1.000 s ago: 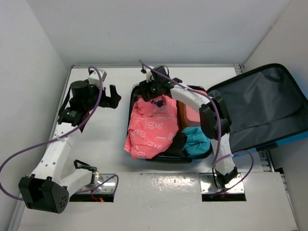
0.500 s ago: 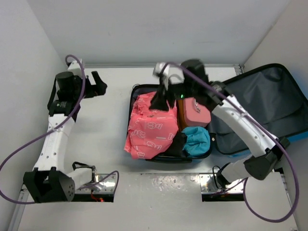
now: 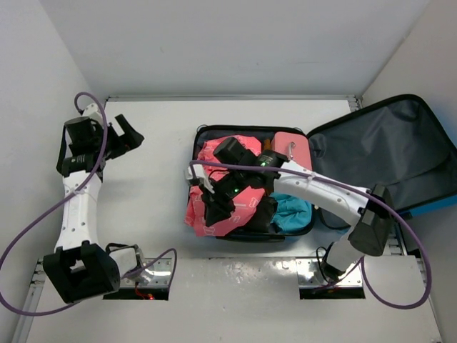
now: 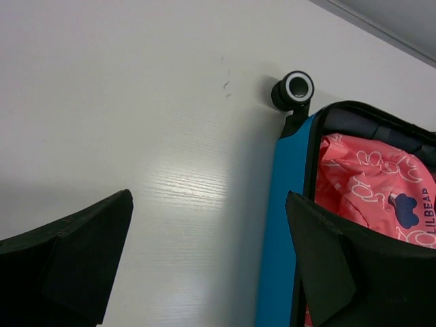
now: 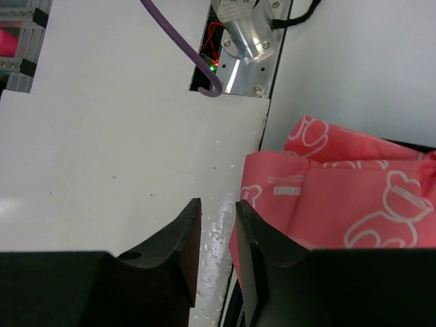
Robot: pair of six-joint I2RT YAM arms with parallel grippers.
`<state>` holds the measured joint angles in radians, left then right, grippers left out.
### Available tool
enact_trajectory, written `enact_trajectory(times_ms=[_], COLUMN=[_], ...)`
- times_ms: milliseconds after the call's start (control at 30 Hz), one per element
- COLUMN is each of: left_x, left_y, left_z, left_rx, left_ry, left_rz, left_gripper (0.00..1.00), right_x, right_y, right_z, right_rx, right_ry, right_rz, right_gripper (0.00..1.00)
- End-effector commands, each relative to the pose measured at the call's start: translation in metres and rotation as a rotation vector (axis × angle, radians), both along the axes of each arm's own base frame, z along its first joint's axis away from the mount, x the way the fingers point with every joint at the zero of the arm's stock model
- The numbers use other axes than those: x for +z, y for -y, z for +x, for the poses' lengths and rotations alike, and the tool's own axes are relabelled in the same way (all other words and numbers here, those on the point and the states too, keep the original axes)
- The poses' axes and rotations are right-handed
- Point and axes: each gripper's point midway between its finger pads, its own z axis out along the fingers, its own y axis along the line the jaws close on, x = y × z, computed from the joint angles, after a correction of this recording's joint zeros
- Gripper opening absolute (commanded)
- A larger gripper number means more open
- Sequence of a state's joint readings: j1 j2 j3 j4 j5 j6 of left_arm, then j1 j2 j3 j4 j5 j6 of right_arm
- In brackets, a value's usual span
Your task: Pack the luggage
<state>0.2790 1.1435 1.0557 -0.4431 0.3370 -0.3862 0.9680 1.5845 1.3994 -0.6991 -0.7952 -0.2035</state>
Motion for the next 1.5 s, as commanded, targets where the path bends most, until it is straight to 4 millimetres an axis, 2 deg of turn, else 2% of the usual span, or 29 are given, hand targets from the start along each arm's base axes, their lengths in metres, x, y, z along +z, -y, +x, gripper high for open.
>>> enact_trajectory(times_ms=[0, 67, 133, 167, 367, 433, 467, 567, 667, 700, 767, 800, 833, 900, 967, 1000, 1067, 1167, 1200, 1233, 1300, 1400, 1433, 1467], left_x=[0.018, 0.022, 0.026, 0.022, 0.018, 0.022, 0.018, 0.018, 0.016, 0.013, 0.015, 0.011, 0.008, 0.000, 0.000, -0.004, -0.003, -0.007, -0.008, -0.008, -0.008, -0.003, 0.000, 0.002], left_y=[-0.005, -0.008, -0.011, -0.011, -0.015, -0.017, -0.017, -0.017, -0.019, -0.020, -0.022, -0.023, -0.023, -0.023, -0.024, -0.025, -0.026, -0.026, -0.027, -0.026, -0.022, -0.014, -0.008, -0.009], left_z=[-0.007, -0.009, -0.011, -0.012, -0.019, -0.021, -0.021, -0.021, -0.019, -0.017, -0.016, -0.014, -0.013, -0.013, -0.013, -0.014, -0.013, -0.014, -0.011, -0.011, -0.009, -0.002, 0.000, 0.001], left_rx=[0.012, 0.022, 0.033, 0.033, 0.051, 0.061, 0.061, 0.061, 0.069, 0.069, 0.077, 0.077, 0.077, 0.077, 0.072, 0.080, 0.076, 0.067, 0.066, 0.054, 0.037, 0.004, -0.018, -0.018], left_ry=[0.063, 0.075, 0.085, 0.076, 0.078, 0.088, 0.079, 0.079, 0.078, 0.068, 0.076, 0.063, 0.055, 0.036, 0.036, 0.026, 0.035, 0.028, 0.029, 0.031, 0.046, 0.084, 0.098, 0.109], left_rz=[0.005, 0.009, 0.012, 0.009, 0.011, 0.014, 0.012, 0.012, 0.016, 0.012, 0.020, 0.015, 0.013, 0.006, 0.016, 0.017, 0.028, 0.043, 0.043, 0.048, 0.049, 0.068, 0.067, 0.071], left_gripper=[0.99, 0.99, 0.99, 0.99, 0.99, 0.99, 0.99, 0.99, 0.99, 0.99, 0.99, 0.99, 0.99, 0.99, 0.99, 0.99, 0.99, 0.99, 0.99, 0.99, 0.99, 0.99, 0.99, 0.99], right_x=[-0.017, -0.036, -0.054, -0.061, -0.095, -0.109, -0.119, -0.131, -0.143, -0.154, -0.163, -0.177, -0.182, -0.189, -0.212, -0.210, -0.222, -0.221, -0.221, -0.205, -0.194, -0.130, -0.112, -0.070], right_y=[-0.014, -0.012, -0.015, -0.014, -0.013, -0.009, -0.005, 0.008, 0.020, 0.026, 0.031, 0.042, 0.043, 0.051, 0.067, 0.067, 0.081, 0.090, 0.093, 0.081, 0.078, 0.039, 0.034, 0.014], right_z=[-0.005, -0.005, 0.004, 0.005, 0.049, 0.074, 0.079, 0.113, 0.123, 0.118, 0.112, 0.103, 0.097, 0.078, 0.051, 0.045, 0.025, 0.019, 0.018, 0.028, 0.035, 0.074, 0.084, 0.105], right_rx=[0.067, 0.074, 0.043, 0.037, -0.110, -0.189, -0.218, -0.351, -0.379, -0.354, -0.328, -0.306, -0.275, -0.222, -0.142, -0.107, -0.057, -0.038, -0.035, -0.052, -0.080, -0.187, -0.251, -0.301], right_ry=[0.035, 0.047, 0.069, 0.067, 0.107, 0.142, 0.139, 0.108, 0.138, 0.146, 0.160, 0.157, 0.186, 0.219, 0.239, 0.270, 0.261, 0.271, 0.272, 0.296, 0.294, 0.359, 0.357, 0.401], right_rz=[0.015, -0.029, -0.060, -0.074, -0.150, -0.181, -0.209, -0.248, -0.289, -0.311, -0.331, -0.362, -0.369, -0.381, -0.419, -0.402, -0.438, -0.442, -0.459, -0.416, -0.410, -0.279, -0.253, -0.167], right_gripper=[0.27, 0.27, 0.27, 0.27, 0.26, 0.26, 0.26, 0.26, 0.26, 0.26, 0.26, 0.26, 0.26, 0.26, 0.26, 0.26, 0.26, 0.29, 0.34, 0.36, 0.42, 0.46, 0.49, 0.49])
